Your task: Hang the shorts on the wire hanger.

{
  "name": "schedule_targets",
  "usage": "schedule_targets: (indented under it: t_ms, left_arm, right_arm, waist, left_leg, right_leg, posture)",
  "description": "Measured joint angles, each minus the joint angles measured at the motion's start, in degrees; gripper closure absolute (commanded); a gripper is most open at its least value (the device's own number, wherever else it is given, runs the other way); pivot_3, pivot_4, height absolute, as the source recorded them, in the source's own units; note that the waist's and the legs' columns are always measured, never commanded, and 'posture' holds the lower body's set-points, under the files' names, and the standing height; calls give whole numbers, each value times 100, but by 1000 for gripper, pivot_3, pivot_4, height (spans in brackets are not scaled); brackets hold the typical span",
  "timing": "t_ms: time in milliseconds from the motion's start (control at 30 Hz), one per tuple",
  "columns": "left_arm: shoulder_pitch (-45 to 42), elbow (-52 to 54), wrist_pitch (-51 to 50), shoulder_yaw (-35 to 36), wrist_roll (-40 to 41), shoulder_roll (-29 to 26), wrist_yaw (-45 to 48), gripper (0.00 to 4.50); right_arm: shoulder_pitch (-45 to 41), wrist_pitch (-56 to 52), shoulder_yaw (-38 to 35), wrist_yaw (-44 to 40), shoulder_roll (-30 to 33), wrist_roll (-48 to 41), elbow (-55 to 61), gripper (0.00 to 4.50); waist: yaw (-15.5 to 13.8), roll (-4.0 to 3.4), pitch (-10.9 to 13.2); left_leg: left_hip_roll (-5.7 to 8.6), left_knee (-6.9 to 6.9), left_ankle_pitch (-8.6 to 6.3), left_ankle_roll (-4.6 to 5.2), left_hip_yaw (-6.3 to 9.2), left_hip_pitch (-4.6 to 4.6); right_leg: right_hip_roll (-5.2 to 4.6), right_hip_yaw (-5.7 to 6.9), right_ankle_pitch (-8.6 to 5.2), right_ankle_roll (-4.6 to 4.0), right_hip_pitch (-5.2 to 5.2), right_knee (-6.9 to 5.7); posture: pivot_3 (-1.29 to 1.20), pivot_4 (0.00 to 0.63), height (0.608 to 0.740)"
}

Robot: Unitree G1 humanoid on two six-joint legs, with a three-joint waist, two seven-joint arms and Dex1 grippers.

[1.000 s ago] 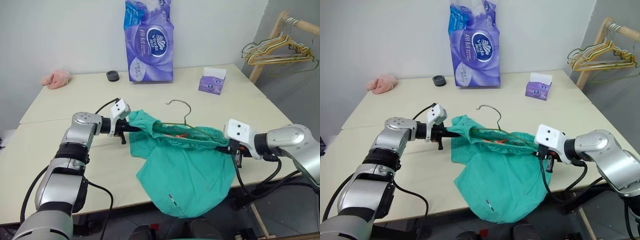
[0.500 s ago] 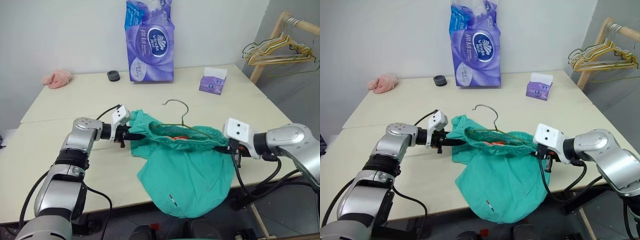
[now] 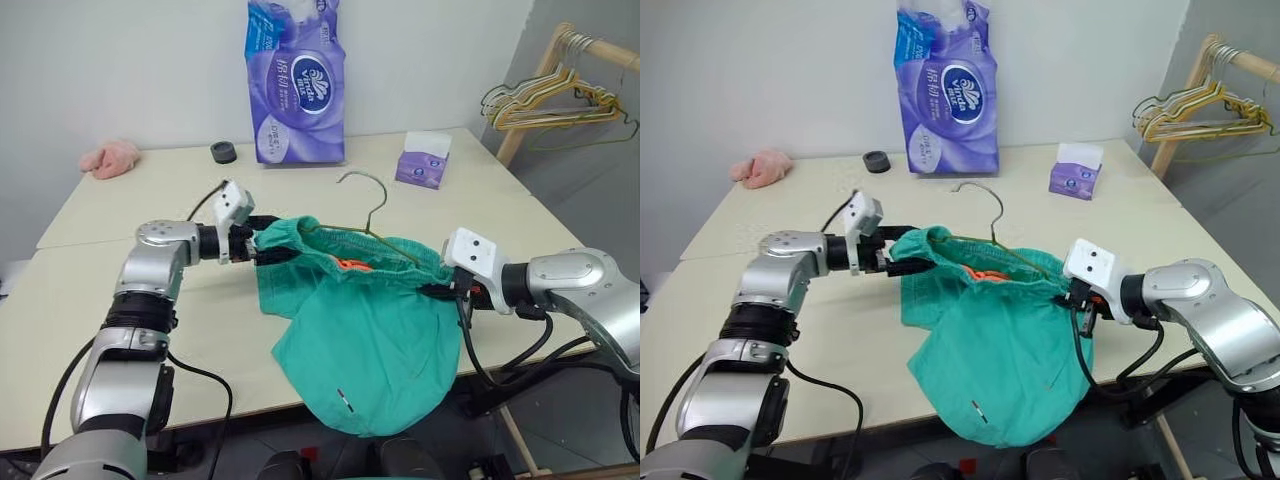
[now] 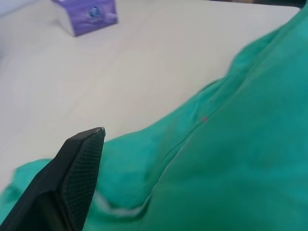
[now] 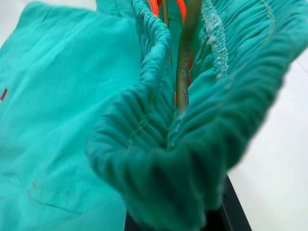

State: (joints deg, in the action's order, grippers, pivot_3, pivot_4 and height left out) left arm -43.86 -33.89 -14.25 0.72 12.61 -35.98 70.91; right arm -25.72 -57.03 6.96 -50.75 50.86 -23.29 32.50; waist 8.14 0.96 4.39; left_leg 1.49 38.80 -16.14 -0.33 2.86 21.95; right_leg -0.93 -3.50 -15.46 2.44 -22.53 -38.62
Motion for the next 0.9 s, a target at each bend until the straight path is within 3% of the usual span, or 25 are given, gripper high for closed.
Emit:
schedule_targets:
  t_ms: [133, 300, 467, 600, 900]
  left_arm:
    - [-14, 40, -69, 255, 95, -216, -137, 17]
    - [165, 1267, -670, 51, 315, -29, -118, 17]
    - [76, 2525, -1342, -704, 506, 833, -276, 17]
    - [-348, 2750, -1751, -1008, 538, 1327, -531, 17]
    - [-1234, 2624, -1773, -1395, 583, 2729, -830, 17]
  right_arm:
    - [195, -652, -672, 303, -299, -504, 168, 4500]
    - [425, -1818, -1856, 727, -704, -1241, 483, 4500]
    - [842, -3259, -3757, 1045, -914, -1845, 861, 4500]
    - [1608, -3503, -4974, 1607, -851, -2332, 785, 4500]
    - [2910, -3503, -7615, 4173, -637, -4367, 256, 4500]
  waist:
    - [-25, 0, 0]
    - [-78, 1, 24]
    - [-86, 8, 133]
    - [102, -20, 246]
    - [706, -16, 438]
  left_leg:
    - [1, 1, 0, 0, 0, 2]
    - [15, 3, 0, 0, 5, 4]
    - [19, 7, 0, 1, 4, -1]
    - [20, 4, 0, 2, -15, -2]
    - [18, -5, -24, 42, -83, 4]
  right_leg:
    - [-5, 2, 0, 0, 2, 2]
    - [-18, 4, 0, 0, 13, 8]
    - [-18, 2, 0, 1, 23, 8]
    - [-7, -16, -16, 29, 22, 8]
    - [40, -71, -38, 65, 24, 21]
  posture:
    - [-214, 76, 740]
    - [-262, 106, 740]
    - [-350, 139, 740]
    - [-420, 159, 740]
    - [-495, 172, 740]
